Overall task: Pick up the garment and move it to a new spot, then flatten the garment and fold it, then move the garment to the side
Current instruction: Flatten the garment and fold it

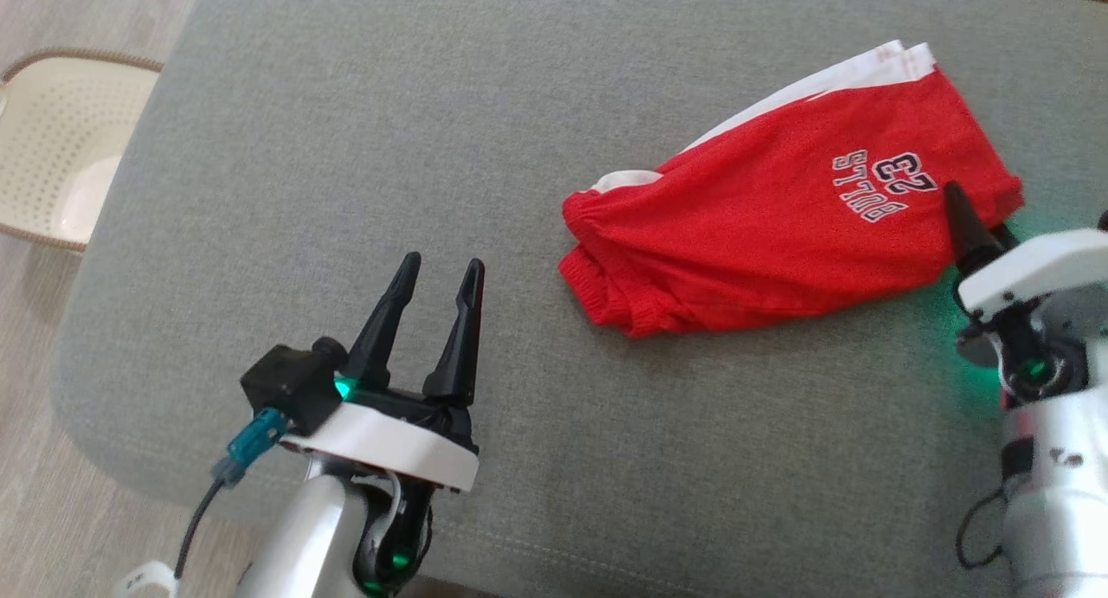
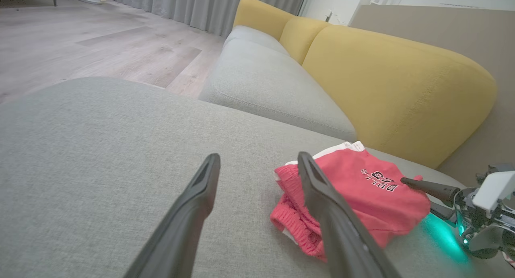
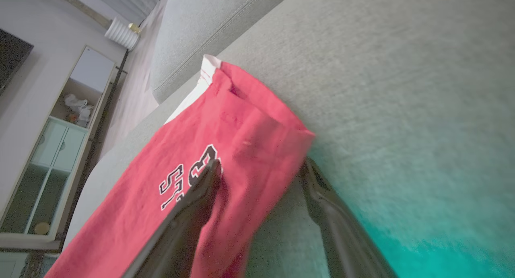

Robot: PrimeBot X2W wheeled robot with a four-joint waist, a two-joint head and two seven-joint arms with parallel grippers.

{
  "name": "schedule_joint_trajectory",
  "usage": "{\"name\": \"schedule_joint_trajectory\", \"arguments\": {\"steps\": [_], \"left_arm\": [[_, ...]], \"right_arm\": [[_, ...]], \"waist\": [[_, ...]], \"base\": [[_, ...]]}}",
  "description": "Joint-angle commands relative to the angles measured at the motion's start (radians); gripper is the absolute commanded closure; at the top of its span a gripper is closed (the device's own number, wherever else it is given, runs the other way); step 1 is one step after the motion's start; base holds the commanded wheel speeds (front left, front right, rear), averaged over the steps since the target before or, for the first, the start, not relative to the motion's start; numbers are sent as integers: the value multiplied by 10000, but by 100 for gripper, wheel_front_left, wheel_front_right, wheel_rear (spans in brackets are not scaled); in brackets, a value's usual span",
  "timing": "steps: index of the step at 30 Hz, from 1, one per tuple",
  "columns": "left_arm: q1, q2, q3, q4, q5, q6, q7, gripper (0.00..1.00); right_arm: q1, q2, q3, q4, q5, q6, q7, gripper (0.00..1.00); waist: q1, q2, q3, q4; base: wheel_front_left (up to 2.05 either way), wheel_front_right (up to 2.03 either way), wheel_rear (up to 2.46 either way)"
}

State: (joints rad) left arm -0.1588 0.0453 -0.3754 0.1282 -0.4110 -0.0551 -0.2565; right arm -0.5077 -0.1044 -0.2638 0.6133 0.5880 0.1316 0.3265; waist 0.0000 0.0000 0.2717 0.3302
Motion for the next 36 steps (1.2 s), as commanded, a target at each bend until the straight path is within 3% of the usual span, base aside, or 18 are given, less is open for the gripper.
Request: {"name": "schedule_joint_trajectory", "arguments": {"steps": [1, 12, 13, 14, 15, 27, 36], "left_arm": [[-387, 49, 294, -376, -77, 56, -53, 0], [-668, 49, 39, -376, -195, 117, -53, 0], [-701, 49, 14, -370, -198, 115, -53, 0], [-728, 49, -3, -368, -209, 120, -53, 0], [-751, 49, -14, -369, -227, 130, -53, 0], [-654, 49, 219, -240, -220, 183, -53, 0], [-440, 49, 520, -180, -68, 82, -53, 0]], "right_arm": [[-367, 13, 186, -10, -178, -9, 257, 0], [-1501, 238, 115, 942, -901, -9, 1087, 0], [-1576, 243, 97, 1016, -934, -9, 1110, 4], [-1650, 247, 84, 1079, -960, -9, 1119, 48], [-1720, 245, 95, 1102, -989, -9, 1070, 100], [-1568, 158, 357, 811, -542, -9, -411, 100], [-269, 148, 216, -23, -141, -9, -1703, 100]], "waist": [[0, 0, 115, 109], [0, 0, 397, 275], [0, 0, 420, 286], [0, 0, 442, 291], [0, 0, 460, 295], [0, 0, 167, -59], [0, 0, -372, -732]], "base": [[0, 0, 0], [0, 0, 0], [0, 0, 0], [0, 0, 0], [0, 0, 0], [0, 0, 0], [0, 0, 0]]}}
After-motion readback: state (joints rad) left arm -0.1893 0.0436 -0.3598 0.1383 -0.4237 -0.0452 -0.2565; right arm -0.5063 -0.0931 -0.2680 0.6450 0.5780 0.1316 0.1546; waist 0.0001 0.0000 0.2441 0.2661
